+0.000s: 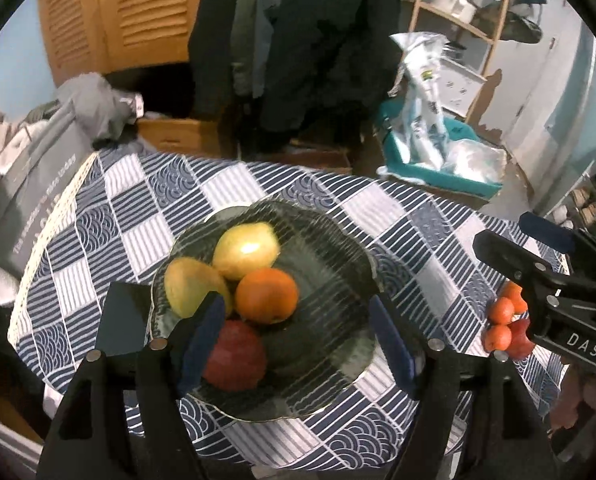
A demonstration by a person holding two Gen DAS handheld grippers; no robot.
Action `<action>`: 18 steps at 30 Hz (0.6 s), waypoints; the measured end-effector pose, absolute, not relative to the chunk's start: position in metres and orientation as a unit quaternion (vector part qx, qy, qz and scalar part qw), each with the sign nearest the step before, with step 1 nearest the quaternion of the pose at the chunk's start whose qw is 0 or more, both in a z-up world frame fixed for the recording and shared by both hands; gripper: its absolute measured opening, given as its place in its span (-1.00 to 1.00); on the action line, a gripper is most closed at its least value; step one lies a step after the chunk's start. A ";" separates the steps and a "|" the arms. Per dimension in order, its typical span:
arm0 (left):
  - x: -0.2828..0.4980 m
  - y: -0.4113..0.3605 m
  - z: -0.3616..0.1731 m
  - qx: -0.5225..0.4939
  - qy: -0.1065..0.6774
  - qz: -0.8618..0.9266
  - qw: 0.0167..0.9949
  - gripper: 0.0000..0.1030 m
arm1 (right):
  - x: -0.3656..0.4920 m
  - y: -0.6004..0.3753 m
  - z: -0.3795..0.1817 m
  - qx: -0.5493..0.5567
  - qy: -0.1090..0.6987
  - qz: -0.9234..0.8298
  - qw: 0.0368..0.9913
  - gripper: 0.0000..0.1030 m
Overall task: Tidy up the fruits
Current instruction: 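Withdraw both open tools from the bowl back toward the remaining fruit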
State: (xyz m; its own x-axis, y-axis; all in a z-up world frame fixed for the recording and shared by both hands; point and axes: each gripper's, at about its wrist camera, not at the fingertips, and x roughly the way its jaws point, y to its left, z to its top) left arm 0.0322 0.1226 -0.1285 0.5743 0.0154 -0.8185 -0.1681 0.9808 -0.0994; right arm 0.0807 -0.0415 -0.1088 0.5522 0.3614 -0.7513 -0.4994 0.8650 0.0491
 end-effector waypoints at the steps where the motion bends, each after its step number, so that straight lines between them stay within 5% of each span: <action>1: 0.032 0.120 -0.126 -0.082 0.456 0.049 0.885 0.53 | 0.080 -0.045 -0.106 -0.085 0.401 0.243 0.879 0.60; 18: 0.027 0.068 -0.084 -0.038 0.409 0.011 0.912 0.66 | 0.066 -0.114 -0.069 -0.054 0.364 0.176 0.913 0.60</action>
